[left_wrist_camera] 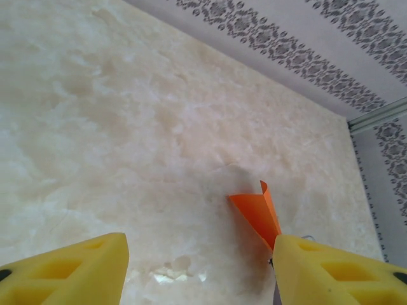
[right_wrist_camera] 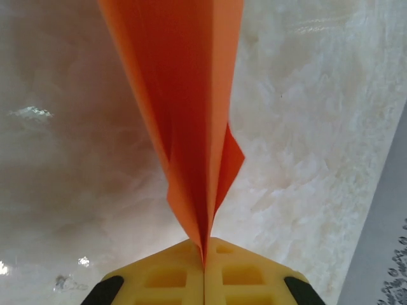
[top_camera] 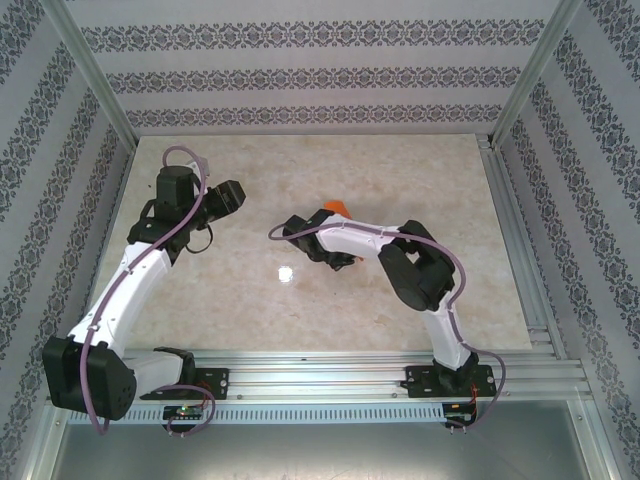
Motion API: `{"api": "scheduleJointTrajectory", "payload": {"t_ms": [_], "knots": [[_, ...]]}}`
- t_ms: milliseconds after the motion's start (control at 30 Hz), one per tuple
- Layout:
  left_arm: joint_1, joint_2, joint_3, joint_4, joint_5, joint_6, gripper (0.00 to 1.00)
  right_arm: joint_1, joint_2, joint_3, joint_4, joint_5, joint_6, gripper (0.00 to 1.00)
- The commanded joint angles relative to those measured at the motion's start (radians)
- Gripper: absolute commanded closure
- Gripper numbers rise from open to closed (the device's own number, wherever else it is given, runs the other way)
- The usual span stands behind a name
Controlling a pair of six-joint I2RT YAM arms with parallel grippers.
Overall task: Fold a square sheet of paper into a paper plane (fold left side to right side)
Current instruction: Turn over the paper at the center of the table.
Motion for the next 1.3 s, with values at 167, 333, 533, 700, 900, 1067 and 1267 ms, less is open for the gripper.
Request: {"api": "scheduleJointTrajectory", "payload": {"t_ms": [167,333,533,700,900,1067,1267], "knots": [[0.016,0.017,-0.029,-0.053,-0.003,0.058,0.38,0.070,-0.054,0.004,0.072,-0.184,-0.111,0.53],[0.016,0.072,-0.115,0.069,0.182,0.004,0.39,0.032,-0.354,-0.138,0.243,-0.409,-0.088,0.40],[-0.089,0.256,-0.174,0.391,0.369,-0.136,0.40,-0.136,-0.680,-0.297,0.419,-0.544,-0.068,0.38],[-0.226,0.465,-0.087,0.551,0.354,-0.224,0.41,-0.305,-0.846,-0.462,0.612,-0.684,-0.028,0.33],[-0.295,0.691,0.053,0.657,0.363,-0.297,0.41,-0.481,-0.955,-0.650,0.802,-0.874,0.078,0.21],[-0.316,0.842,0.158,0.677,0.374,-0.319,0.42,-0.588,-1.013,-0.774,0.915,-1.011,0.136,0.04],[-0.316,0.962,0.257,0.670,0.398,-0.326,0.51,-0.669,-1.040,-0.838,0.924,-1.107,0.139,0.02]]}}
